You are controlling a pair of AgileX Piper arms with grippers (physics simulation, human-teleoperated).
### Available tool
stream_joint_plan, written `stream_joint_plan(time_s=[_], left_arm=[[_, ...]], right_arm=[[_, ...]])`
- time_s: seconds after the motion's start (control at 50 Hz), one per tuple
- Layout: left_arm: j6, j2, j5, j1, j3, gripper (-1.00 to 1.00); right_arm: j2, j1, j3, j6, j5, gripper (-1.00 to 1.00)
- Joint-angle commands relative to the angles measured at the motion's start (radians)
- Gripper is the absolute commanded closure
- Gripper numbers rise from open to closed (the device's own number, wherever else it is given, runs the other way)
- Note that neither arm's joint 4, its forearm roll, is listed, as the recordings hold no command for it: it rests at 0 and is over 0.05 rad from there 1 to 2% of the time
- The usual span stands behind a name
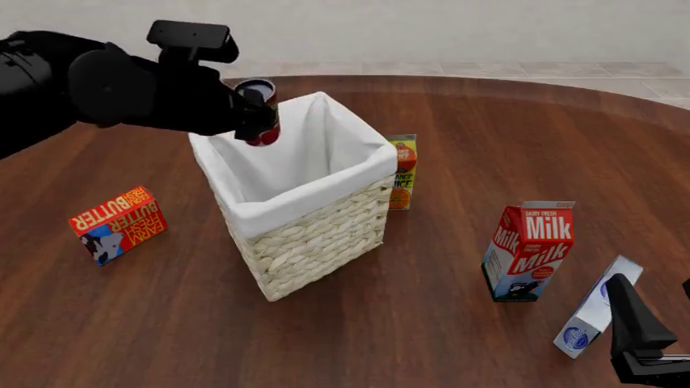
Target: Pick up the tomato sauce, and put it in the basket.
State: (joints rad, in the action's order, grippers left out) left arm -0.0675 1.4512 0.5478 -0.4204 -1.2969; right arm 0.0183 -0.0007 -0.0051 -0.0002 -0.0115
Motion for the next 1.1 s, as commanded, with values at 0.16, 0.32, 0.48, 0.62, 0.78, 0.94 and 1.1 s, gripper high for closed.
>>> stream_joint_plan(time_s=[0.16, 0.32, 0.48, 0.62, 0.78, 0.94, 1.1], left_arm=[[0.011, 0.066, -0.014, 0.000, -0.015, 1.00], [0.021, 0.104, -0.013, 0.000, -0.029, 1.00], [0.023, 0.140, -0.017, -0.001, -0.032, 1.00], [0.022, 0.169, -0.020, 0.008, -0.029, 1.00], [0.019, 0.183, -0.025, 0.008, -0.032, 1.00], [0.020, 0.203, -0.020, 0.004, -0.038, 1.00], [0.013, 0.224, -0.026, -0.007, -0.040, 1.00]], right_arm=[[0.000, 0.000, 0.000, 0.000, 0.000, -1.00], [0.000, 0.000, 0.000, 0.000, 0.000, -1.00], [0.000, 0.000, 0.000, 0.000, 0.000, -1.00], [0.000, 0.000, 0.000, 0.000, 0.000, -1.00], [0.000, 0.000, 0.000, 0.000, 0.000, -1.00], [0.000, 0.000, 0.000, 0.000, 0.000, -1.00], [0.000, 0.000, 0.000, 0.000, 0.000, -1.00]])
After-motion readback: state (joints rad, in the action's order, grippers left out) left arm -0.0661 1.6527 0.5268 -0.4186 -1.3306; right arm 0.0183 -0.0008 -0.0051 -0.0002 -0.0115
